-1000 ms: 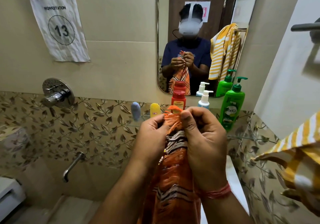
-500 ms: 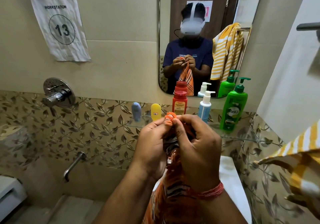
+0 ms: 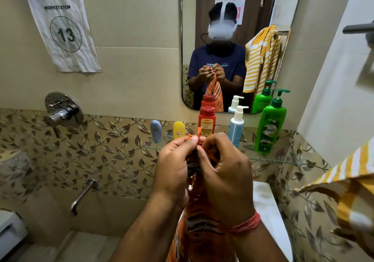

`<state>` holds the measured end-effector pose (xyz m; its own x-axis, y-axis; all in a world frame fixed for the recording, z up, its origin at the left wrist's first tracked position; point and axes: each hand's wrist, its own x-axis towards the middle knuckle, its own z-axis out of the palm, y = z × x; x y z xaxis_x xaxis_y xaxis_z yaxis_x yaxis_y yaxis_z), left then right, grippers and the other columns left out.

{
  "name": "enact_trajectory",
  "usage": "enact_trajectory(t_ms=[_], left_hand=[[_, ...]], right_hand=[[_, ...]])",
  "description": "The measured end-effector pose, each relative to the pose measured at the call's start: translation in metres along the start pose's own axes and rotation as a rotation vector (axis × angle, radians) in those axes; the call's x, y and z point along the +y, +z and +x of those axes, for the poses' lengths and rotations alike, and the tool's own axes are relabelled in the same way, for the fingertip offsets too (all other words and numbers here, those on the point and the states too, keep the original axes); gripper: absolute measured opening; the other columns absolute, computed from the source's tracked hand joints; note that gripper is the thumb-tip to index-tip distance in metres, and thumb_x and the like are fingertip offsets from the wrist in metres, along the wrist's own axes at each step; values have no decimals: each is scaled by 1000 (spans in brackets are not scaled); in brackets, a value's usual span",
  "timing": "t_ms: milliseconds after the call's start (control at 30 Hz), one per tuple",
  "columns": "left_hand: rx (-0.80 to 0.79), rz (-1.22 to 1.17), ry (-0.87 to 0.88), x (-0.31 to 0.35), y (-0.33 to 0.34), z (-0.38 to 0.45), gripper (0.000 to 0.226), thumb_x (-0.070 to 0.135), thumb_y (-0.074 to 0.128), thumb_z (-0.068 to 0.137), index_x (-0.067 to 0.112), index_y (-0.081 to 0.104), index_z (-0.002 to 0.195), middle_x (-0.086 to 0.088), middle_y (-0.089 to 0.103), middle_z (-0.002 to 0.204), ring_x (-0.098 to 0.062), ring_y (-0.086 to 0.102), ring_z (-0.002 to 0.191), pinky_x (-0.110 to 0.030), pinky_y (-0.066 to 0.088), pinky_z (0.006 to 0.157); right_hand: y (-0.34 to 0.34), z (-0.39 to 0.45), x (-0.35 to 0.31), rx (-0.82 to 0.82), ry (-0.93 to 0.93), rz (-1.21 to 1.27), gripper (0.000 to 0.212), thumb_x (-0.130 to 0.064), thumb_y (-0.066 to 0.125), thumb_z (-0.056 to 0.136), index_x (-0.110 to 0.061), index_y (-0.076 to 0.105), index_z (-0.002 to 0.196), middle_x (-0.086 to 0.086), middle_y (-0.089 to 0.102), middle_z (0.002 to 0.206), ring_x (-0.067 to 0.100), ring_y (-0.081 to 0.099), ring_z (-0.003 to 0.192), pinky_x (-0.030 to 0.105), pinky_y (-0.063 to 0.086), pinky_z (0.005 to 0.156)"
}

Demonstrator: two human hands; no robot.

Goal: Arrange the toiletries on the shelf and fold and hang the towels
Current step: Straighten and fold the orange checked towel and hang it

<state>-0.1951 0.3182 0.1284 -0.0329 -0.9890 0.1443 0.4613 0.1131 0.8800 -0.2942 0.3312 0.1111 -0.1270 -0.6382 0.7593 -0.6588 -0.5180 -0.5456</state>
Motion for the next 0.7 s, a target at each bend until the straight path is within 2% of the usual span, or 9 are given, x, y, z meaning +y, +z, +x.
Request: enact_trajectory(t_ms=[133,200,267,333,400,500,567,633,700], left_hand=[[65,152,120,1,-7,7,31,20,55,101,16,77,79,-13,74,80,-27,73,77,-37,59,69],[70,291,218,2,-12,10,25,30,58,97,21,76,83,-8,75,83,-25,74,81,-40,58,74],[49,410,281,3,-13,9,23,38,59,91,23,75,88,-3,76,86,-20,74,82,-35,59,73],[8,461,298,5,-9,5,26,40,57,89,21,74,93,2,75,85,-13,73,80,-27,58,69],[-22,491,317,6,-5,2,29,42,56,88,19,73,95,5,74,85,-9,72,78,-24,57,67],[-24,497,350,7,-3,0,30,41,56,89,17,73,98,7,74,90,-8,72,83,-24,58,69],[0,466,367,8,-3,-1,28,38,57,90,17,73,98,8,75,91,-6,72,83,-21,57,68],[76,423,381,9,-4,0,23,37,57,91,22,74,94,9,75,86,-3,69,76,-18,53,63],[143,374,381,12,-8,2,23,38,57,92,23,74,91,9,71,74,-3,63,65,-20,49,57]], right_hand=[[-20,11,2,-333,191,294,7,-30,67,92,-28,61,90,-5,65,80,9,64,75,37,57,68],[-33,17,7,-482,257,317,8,-30,66,92,-27,61,87,-3,65,79,12,63,74,40,55,68],[-42,19,12,-578,297,395,13,-31,68,91,-24,60,83,-2,63,77,16,63,73,40,54,67],[-47,19,13,-619,338,553,17,-31,71,86,-23,57,80,-1,63,77,21,64,75,45,56,69],[-47,17,13,-590,339,653,19,-26,72,83,-21,55,77,0,62,75,22,64,74,48,56,69],[-38,9,11,-450,291,622,23,-23,72,82,-17,51,77,3,56,71,20,58,67,45,51,62],[-33,5,11,-389,203,508,24,-25,72,83,-17,50,78,3,54,69,18,53,65,42,47,58],[-32,1,13,-431,174,417,25,-27,74,85,-17,52,79,3,54,70,19,54,64,39,47,57],[-36,0,14,-578,278,567,25,-29,75,85,-17,55,78,3,56,71,20,56,65,37,49,59]])
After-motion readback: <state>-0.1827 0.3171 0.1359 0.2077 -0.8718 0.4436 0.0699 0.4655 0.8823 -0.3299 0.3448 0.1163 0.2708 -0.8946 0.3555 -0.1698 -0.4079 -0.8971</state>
